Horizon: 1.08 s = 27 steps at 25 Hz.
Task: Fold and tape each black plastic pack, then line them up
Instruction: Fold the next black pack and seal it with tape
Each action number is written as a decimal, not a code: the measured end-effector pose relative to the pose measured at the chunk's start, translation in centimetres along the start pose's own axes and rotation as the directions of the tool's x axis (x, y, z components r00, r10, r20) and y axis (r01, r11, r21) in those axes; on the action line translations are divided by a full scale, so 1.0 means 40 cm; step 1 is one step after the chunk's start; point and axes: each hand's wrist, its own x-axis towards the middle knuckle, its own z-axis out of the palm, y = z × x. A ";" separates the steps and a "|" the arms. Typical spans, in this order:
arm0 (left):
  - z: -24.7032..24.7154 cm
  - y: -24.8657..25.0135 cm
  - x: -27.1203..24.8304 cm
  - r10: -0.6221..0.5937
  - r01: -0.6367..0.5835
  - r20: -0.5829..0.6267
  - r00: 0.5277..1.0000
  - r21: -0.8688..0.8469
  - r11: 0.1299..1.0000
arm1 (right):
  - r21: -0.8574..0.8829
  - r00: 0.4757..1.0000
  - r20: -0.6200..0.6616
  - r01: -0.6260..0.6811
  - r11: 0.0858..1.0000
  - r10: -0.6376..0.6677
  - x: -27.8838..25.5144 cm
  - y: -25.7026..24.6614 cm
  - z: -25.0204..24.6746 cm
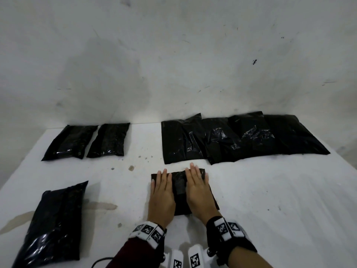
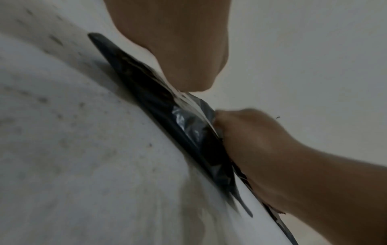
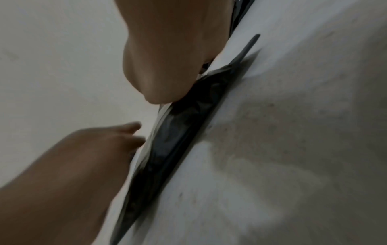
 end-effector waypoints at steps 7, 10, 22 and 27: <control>0.019 0.008 -0.022 -0.003 0.001 0.056 0.998 0.030 1.000 | 0.041 0.990 0.108 0.091 0.995 -0.095 -0.023 0.001 0.016; 0.012 -0.001 -0.010 -0.086 0.085 0.032 0.996 0.019 0.996 | 0.157 0.994 0.109 0.003 0.988 -0.020 -0.014 0.009 0.017; -0.057 -0.049 -0.014 -0.221 0.155 0.207 0.953 0.293 0.944 | -0.076 0.942 0.210 -0.251 0.965 0.262 -0.034 0.015 -0.025; -0.111 -0.051 -0.001 -0.321 0.293 0.061 0.945 0.281 0.914 | -0.285 0.967 0.072 -0.215 0.934 0.245 -0.050 -0.021 -0.064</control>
